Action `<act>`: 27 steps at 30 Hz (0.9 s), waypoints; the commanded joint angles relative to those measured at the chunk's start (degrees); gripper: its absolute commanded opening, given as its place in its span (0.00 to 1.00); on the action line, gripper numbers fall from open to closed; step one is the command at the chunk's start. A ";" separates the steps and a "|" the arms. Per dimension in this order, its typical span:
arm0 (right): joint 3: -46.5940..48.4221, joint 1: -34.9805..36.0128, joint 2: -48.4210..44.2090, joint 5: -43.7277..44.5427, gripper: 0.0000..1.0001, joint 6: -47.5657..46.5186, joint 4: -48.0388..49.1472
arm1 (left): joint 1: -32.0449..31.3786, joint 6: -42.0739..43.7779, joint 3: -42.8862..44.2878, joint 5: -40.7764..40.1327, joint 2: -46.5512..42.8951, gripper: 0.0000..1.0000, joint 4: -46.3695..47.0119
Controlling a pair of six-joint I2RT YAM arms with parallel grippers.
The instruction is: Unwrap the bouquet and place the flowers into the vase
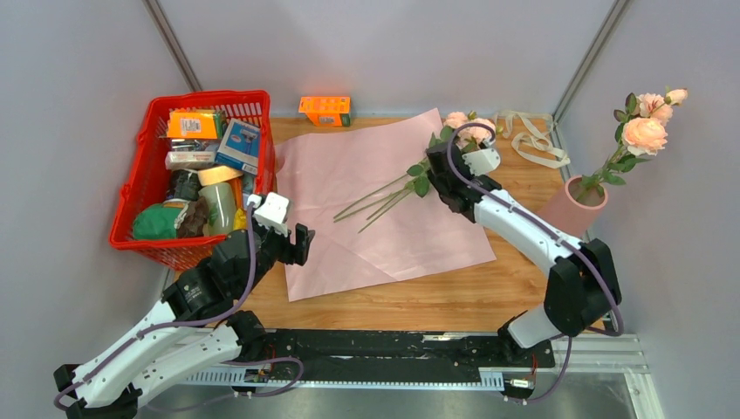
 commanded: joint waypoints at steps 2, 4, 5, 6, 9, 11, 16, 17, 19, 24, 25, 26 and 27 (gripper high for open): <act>-0.69 1.47 -8.96 5.07 0.00 -10.36 6.46 | 0.03 0.44 0.38 -0.43 -0.48 0.79 1.05; -1.39 1.56 -11.68 5.33 0.00 -15.03 9.71 | 0.03 0.44 0.29 -0.35 -0.39 0.79 1.14; -1.65 1.56 -13.09 5.68 0.00 -17.31 11.47 | 0.03 0.44 0.29 -0.43 -0.31 0.79 1.05; -1.92 1.56 -14.32 5.60 0.00 -20.73 13.32 | 0.03 0.44 0.29 -0.43 -0.31 0.79 1.05; -3.67 1.65 -18.19 3.76 0.00 -32.76 21.30 | 0.11 0.44 0.29 -0.43 -0.22 0.79 1.05; -4.73 1.56 -20.48 0.43 0.00 -43.47 27.38 | 0.03 0.44 0.29 -0.43 -0.22 0.79 1.05; -7.27 1.30 -28.29 -8.35 0.00 -63.61 37.56 | 0.03 0.52 0.21 -0.26 -0.04 0.79 1.14; -8.76 1.38 -30.22 -11.08 0.00 -68.61 40.90 | 0.03 0.53 0.21 -0.26 0.13 0.79 1.05; -11.31 1.21 -33.57 -13.81 0.00 -78.38 46.10 | 0.03 0.53 0.29 -0.08 0.22 0.79 0.96; -7.03 -0.55 -39.02 -12.52 0.00 -93.34 44.19 | 0.03 0.61 0.12 -0.26 0.40 0.79 1.23; -6.32 -1.16 -40.25 -12.42 0.00 -95.89 44.18 | 0.03 0.61 0.21 -0.08 0.48 0.79 1.23; -5.71 -1.69 -41.13 -12.42 0.00 -97.65 44.18 | 0.11 0.61 0.29 -0.08 0.57 0.79 1.05; -5.09 -2.04 -41.58 -12.42 0.00 -98.97 44.10 | 0.03 0.61 0.38 0.01 0.66 0.79 1.05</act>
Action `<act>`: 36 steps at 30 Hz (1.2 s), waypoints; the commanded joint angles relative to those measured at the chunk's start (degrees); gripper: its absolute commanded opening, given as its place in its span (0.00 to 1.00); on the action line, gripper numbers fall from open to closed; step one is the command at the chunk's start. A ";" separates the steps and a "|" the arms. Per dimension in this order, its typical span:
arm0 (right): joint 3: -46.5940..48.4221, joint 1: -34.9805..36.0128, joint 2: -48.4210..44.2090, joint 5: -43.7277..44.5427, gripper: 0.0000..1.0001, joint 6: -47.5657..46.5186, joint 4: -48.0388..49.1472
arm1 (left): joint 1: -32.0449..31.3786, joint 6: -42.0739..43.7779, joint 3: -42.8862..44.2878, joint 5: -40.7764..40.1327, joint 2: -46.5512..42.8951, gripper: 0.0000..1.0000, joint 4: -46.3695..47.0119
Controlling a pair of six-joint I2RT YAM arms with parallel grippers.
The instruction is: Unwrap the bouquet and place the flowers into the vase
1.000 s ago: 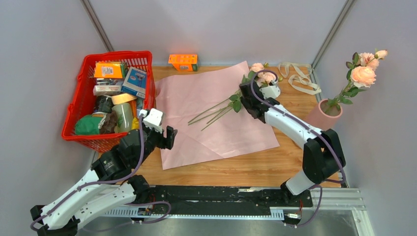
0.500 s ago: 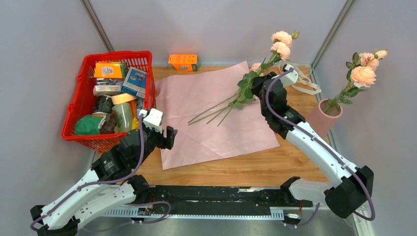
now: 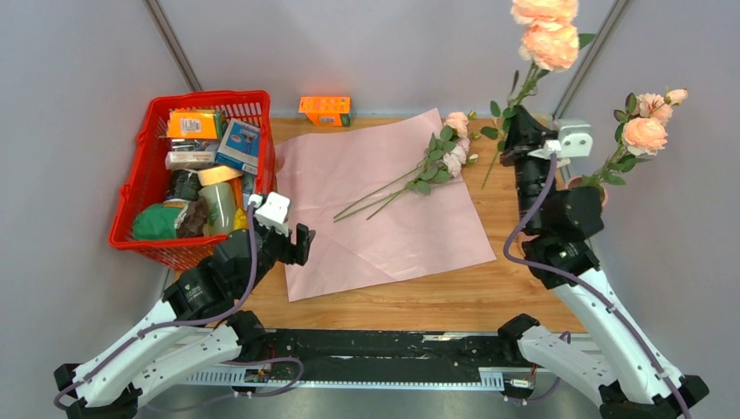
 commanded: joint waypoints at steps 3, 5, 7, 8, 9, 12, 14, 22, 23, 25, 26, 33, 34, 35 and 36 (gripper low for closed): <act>5.85 -2.09 -4.19 1.04 0.00 -19.11 3.68 | 0.03 0.61 0.29 -0.08 0.40 0.79 1.14; 6.55 -2.27 -4.63 3.50 0.00 -22.19 4.20 | 0.03 0.61 0.21 0.01 0.40 0.79 1.05; 6.65 -2.79 -4.63 5.27 0.00 -25.44 5.35 | 0.03 0.61 0.21 0.01 0.40 0.79 1.05; 6.73 -3.14 -4.54 6.06 0.00 -26.58 5.79 | 0.03 0.61 0.29 0.01 0.40 0.79 1.05; 6.91 -3.84 -4.28 6.24 0.00 -27.20 5.88 | 0.03 0.61 0.29 0.01 0.40 0.79 1.05; 7.35 -6.56 -4.11 5.36 0.00 -27.30 5.97 | 0.11 0.70 0.29 0.10 0.40 0.79 1.05; 7.52 -9.29 -3.84 5.27 0.00 -27.13 5.45 | 0.03 0.53 0.38 0.01 0.40 0.79 0.96; 2.34 -22.99 -3.75 1.06 0.00 -20.01 4.65 | 0.03 0.53 0.21 0.01 0.22 0.79 1.05; 1.47 -23.88 -3.93 1.75 0.00 -19.31 4.56 | 0.11 0.53 0.21 0.01 0.31 0.79 1.05; -0.55 -25.02 -4.28 3.86 0.00 -17.99 4.47 | 0.03 0.61 0.21 0.09 0.40 0.79 1.14; -2.22 -25.55 -4.72 4.48 0.00 -16.68 4.30 | 0.03 0.61 0.29 0.18 0.48 0.79 1.14; -8.64 -26.44 -8.58 9.57 0.00 -6.57 1.23 | 0.03 0.61 0.29 0.36 1.10 0.79 1.14; -9.26 -26.44 -8.67 11.15 0.00 -5.86 0.35 | 0.03 0.61 0.29 0.36 1.19 0.79 1.05; -9.79 -26.44 -8.76 12.55 0.01 -5.51 -0.44 | 0.03 0.70 0.29 0.36 1.28 0.79 1.14; -10.57 -26.44 -8.85 14.22 0.01 -4.98 -1.23 | 0.11 0.70 0.29 0.36 1.36 0.79 1.14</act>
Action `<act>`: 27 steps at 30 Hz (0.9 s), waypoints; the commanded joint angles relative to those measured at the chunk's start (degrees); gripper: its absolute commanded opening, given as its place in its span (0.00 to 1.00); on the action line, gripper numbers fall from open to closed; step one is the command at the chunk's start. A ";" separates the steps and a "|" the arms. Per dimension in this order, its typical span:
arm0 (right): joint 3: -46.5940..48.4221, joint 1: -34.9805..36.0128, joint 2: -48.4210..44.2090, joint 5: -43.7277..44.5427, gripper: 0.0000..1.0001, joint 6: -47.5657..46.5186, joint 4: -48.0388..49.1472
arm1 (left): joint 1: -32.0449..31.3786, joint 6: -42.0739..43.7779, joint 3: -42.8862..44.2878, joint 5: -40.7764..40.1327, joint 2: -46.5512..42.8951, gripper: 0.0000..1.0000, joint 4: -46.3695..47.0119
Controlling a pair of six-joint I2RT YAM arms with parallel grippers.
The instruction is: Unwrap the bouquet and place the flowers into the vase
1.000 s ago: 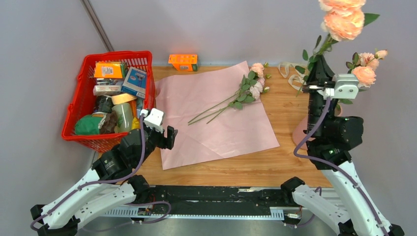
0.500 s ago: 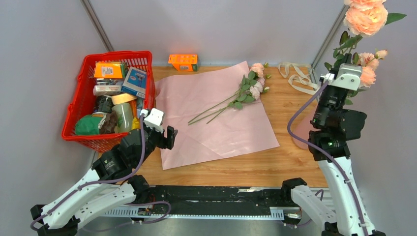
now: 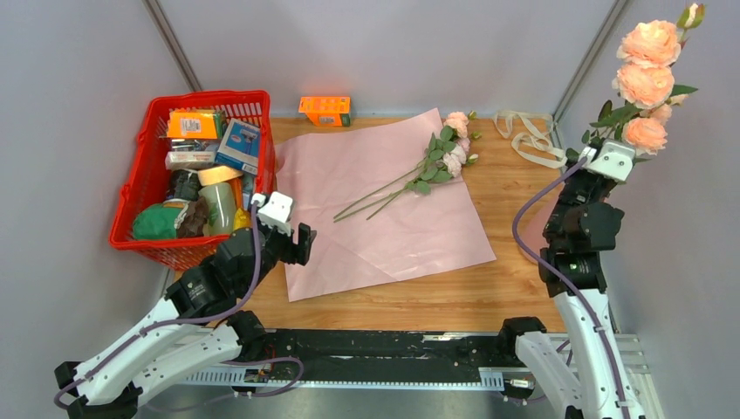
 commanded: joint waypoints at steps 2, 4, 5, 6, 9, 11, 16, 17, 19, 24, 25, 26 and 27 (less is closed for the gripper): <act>-3.35 -0.34 -1.55 8.36 0.00 6.09 -2.77 | 0.03 0.70 0.29 0.34 0.45 0.79 1.16; -4.50 -0.43 -2.07 9.25 0.06 7.05 -3.56 | 0.03 0.79 0.21 0.42 0.53 0.79 1.25; -4.76 -0.34 -2.34 9.60 0.11 7.49 -4.09 | 0.03 0.79 0.21 0.42 0.53 0.79 1.25; -4.76 -0.34 -2.52 10.03 0.15 7.93 -4.79 | 0.03 0.79 0.21 0.42 0.62 0.79 1.25; -3.97 -0.43 -3.04 11.88 0.29 10.56 -7.77 | 0.11 0.79 0.29 0.51 0.80 0.79 1.25; -3.36 -0.34 -4.10 12.94 0.35 14.41 -10.49 | 0.03 0.79 0.47 0.51 0.97 0.79 1.16; 1.99 -0.34 -5.77 10.83 0.43 21.63 -21.37 | 0.03 0.79 0.29 0.51 0.71 0.79 1.25; 3.57 -0.34 -5.77 9.79 0.43 22.43 -23.15 | 0.03 0.79 0.21 0.69 0.88 0.79 1.25; 5.69 -0.25 -5.42 6.89 0.43 24.45 -25.53 | 0.03 0.88 0.21 0.86 0.97 0.79 1.25; 12.54 -0.25 -2.09 -1.72 0.45 29.36 -32.29 | 0.03 0.88 0.29 1.04 1.06 0.79 1.33; 14.38 -0.34 -1.47 -3.22 0.44 31.21 -33.61 | 0.03 0.88 0.29 1.04 1.06 0.79 1.25; 15.79 -0.25 -0.68 -4.80 0.42 33.49 -35.02 | 0.03 0.88 0.29 1.04 1.06 0.79 1.25; 17.37 -0.25 -0.15 -6.55 0.41 35.86 -35.73 | 0.03 0.88 0.29 1.04 1.06 0.79 1.25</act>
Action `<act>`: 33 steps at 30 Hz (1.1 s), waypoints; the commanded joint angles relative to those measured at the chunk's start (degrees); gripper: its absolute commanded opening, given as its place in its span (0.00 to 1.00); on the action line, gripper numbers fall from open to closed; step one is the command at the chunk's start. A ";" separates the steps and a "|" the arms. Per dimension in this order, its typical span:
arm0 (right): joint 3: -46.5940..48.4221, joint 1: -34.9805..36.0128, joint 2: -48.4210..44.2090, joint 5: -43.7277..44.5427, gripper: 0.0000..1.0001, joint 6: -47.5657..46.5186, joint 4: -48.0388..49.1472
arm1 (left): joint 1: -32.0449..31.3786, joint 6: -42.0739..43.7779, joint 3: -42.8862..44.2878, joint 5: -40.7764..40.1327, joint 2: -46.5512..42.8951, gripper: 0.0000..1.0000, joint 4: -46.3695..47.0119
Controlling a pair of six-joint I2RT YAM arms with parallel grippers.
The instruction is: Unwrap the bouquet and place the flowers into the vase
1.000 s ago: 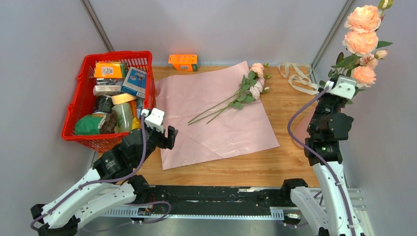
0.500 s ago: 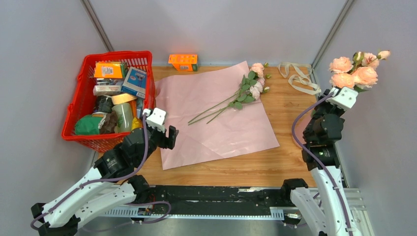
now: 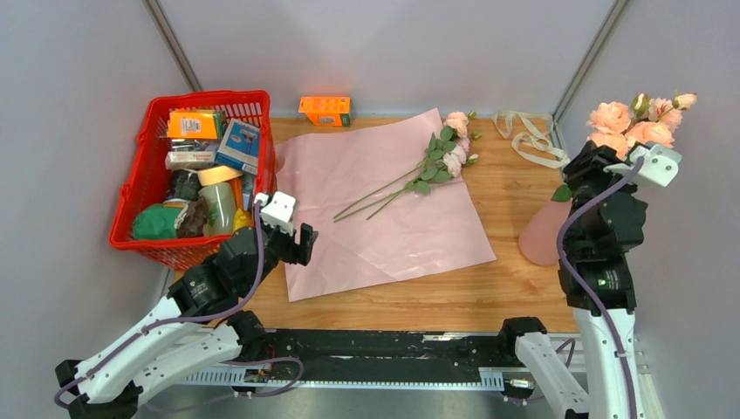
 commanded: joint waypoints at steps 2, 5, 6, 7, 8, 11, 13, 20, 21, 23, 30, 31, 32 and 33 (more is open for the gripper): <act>7.05 -0.25 3.35 -14.31 0.40 14.75 -7.85 | 0.03 0.88 0.29 0.52 0.08 0.79 1.23; 7.05 -0.17 5.54 -25.29 0.37 23.45 -7.85 | 0.03 0.88 0.29 0.52 0.17 0.79 1.23; 6.62 -0.08 6.60 -28.89 0.37 25.56 -7.67 | 0.03 0.96 0.29 0.52 0.17 0.79 1.23; 5.83 -0.08 7.57 -31.80 0.37 27.85 -7.15 | 0.03 0.88 0.29 0.60 0.08 0.79 1.31; 4.43 0.18 8.45 -35.66 0.38 30.31 -6.36 | 0.03 0.88 0.29 0.60 0.08 0.79 1.23; -0.05 2.99 10.91 -39.39 0.37 34.98 -3.20 | 0.03 0.88 0.29 0.60 0.08 0.79 1.23; -2.43 7.54 12.40 -34.85 0.37 37.09 -2.40 | 0.03 0.88 0.29 0.52 -0.10 0.79 1.23; -9.11 17.33 23.20 -24.09 0.39 42.89 6.29 | 0.03 0.88 0.47 0.60 -0.45 0.79 1.14; -10.34 17.41 24.96 -23.92 0.39 43.77 8.39 | 0.11 0.88 0.47 0.60 -0.54 0.79 1.14; -12.10 17.41 29.61 -22.96 0.39 45.97 13.65 | 0.03 0.79 0.38 0.69 -0.89 0.79 1.05; -5.97 17.41 46.40 -21.02 0.39 47.38 20.10 | 0.02 0.70 0.12 0.78 -1.24 0.79 1.23; -4.65 17.33 48.34 -20.58 0.39 47.47 20.10 | -0.06 0.79 0.21 0.95 -1.15 0.79 1.23; -2.90 17.33 50.53 -19.88 0.38 47.56 19.23 | -0.06 0.79 0.21 0.95 -1.15 0.79 1.23; -1.57 17.50 52.99 -18.66 0.38 47.91 18.27 | -0.06 0.79 0.29 1.04 -1.07 0.79 1.23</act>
